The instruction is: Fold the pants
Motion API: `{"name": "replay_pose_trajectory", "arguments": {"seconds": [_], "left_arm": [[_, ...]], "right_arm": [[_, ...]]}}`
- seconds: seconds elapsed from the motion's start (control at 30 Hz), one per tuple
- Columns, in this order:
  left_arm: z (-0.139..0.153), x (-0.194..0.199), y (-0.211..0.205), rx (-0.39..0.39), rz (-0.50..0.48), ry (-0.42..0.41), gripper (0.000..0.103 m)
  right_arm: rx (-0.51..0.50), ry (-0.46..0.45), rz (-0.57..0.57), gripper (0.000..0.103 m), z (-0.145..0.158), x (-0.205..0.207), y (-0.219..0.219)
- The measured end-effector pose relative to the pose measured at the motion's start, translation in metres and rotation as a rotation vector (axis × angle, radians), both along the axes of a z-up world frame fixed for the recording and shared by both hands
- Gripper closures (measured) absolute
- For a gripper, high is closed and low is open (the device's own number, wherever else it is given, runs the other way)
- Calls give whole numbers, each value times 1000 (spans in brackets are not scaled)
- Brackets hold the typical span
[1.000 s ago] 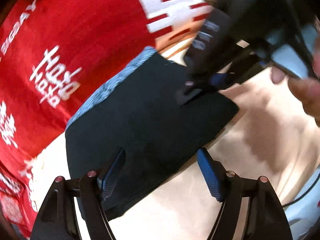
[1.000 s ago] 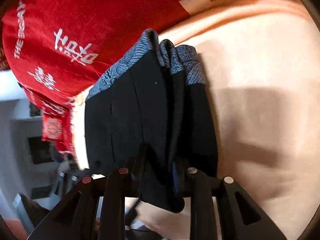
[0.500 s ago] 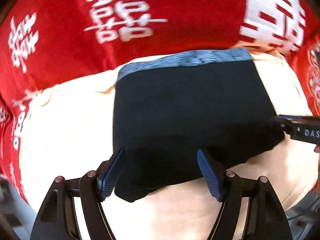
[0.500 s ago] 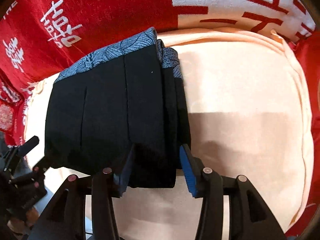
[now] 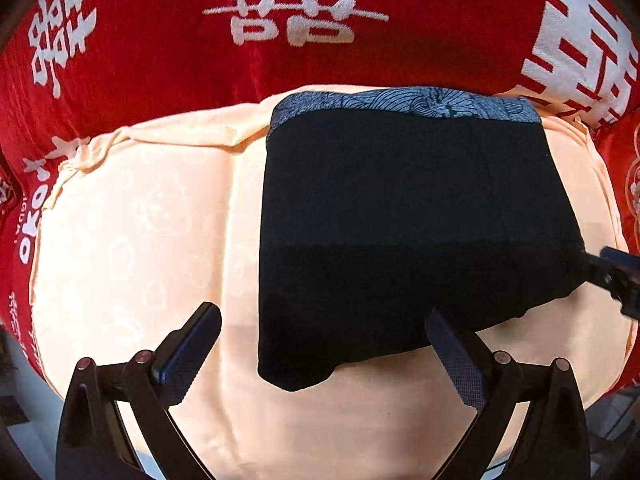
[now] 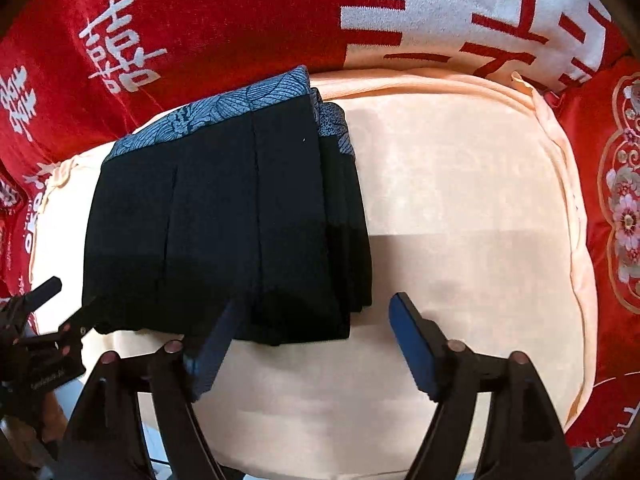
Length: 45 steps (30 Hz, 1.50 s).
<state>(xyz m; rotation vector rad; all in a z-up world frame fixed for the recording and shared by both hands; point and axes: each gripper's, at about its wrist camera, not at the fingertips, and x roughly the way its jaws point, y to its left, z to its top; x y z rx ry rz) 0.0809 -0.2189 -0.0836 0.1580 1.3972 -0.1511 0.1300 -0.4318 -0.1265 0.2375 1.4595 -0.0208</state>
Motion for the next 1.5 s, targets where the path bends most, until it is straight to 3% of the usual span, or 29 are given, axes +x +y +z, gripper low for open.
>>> {"name": "replay_pose_trajectory", "arguments": {"seconds": [0.2,0.83,1.1,1.33,1.5], "left_arm": [[-5,4,7,-17,27,39,1],[-23,14,12,-59,61,126,1],[-16,23,21,-104,67,129,1],[-12,54,34,-116,75,92,1],[-30,79,48,-285,58,155,1]], "right_arm": [[-37,-12,12,7,3,-11,-1],[34,31,-48,6,-6,-18,-20],[75,18,-75,6,-7,-16,-34],[204,-18,-80,6,-9,1,-54],[360,-41,-16,6,-26,26,-62]]}}
